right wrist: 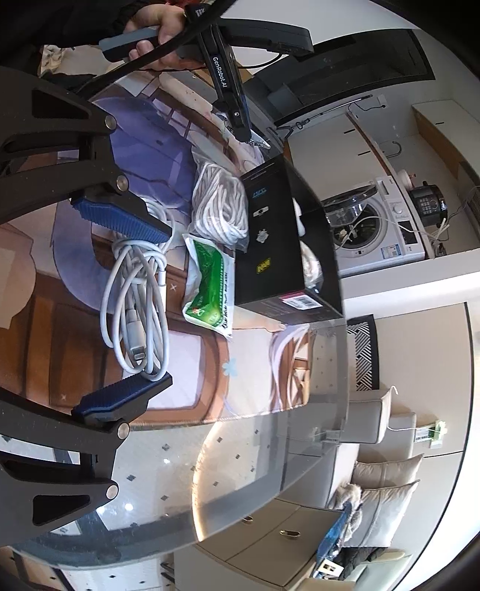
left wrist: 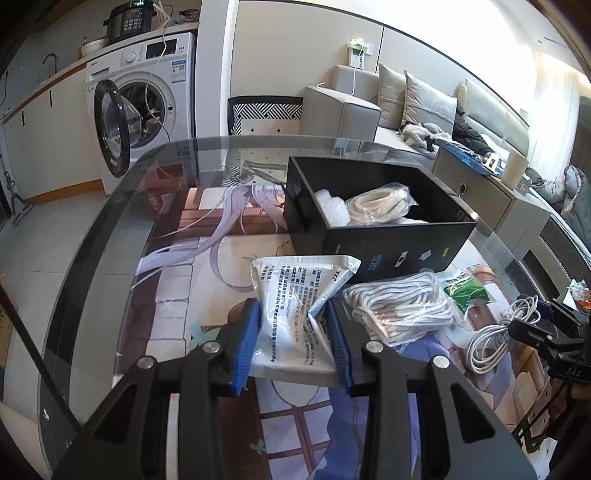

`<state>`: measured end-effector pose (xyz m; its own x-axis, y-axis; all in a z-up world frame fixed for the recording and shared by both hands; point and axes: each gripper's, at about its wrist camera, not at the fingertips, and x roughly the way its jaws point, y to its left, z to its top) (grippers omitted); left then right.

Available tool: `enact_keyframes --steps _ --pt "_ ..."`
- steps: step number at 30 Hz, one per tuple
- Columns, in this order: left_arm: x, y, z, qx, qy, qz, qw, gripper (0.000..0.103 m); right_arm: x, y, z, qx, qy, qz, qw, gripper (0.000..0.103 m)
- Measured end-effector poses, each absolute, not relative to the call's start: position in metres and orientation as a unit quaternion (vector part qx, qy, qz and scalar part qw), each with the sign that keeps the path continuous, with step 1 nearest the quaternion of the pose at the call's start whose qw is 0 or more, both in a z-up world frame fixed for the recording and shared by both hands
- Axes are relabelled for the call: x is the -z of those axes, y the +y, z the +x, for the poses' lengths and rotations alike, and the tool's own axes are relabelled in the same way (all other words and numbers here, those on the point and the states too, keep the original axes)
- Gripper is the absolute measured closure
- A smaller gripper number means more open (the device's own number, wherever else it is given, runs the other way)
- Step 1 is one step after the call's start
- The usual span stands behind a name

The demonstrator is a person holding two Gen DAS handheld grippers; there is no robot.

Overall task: Organize soft objects
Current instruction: 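Carry packet and cable over the black box while both grippers lower them inside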

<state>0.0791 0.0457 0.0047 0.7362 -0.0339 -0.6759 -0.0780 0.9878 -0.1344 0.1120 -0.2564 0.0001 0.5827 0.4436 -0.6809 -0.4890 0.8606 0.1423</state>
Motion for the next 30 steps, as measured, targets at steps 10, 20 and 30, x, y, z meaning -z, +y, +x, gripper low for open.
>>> enact_keyframes --steps 10,20,30 --pt "-0.017 0.036 0.076 0.001 0.349 -0.069 0.934 0.067 -0.025 -0.263 0.102 -0.266 0.343 -0.032 0.9 0.032" --pt "-0.034 0.031 0.082 0.011 0.332 -0.072 0.94 0.067 -0.056 -0.259 0.104 -0.265 0.297 -0.036 0.917 0.032" --pt "-0.057 0.025 0.097 0.025 0.31 -0.065 0.948 0.067 -0.09 -0.243 0.117 -0.262 0.25 -0.049 0.931 0.032"
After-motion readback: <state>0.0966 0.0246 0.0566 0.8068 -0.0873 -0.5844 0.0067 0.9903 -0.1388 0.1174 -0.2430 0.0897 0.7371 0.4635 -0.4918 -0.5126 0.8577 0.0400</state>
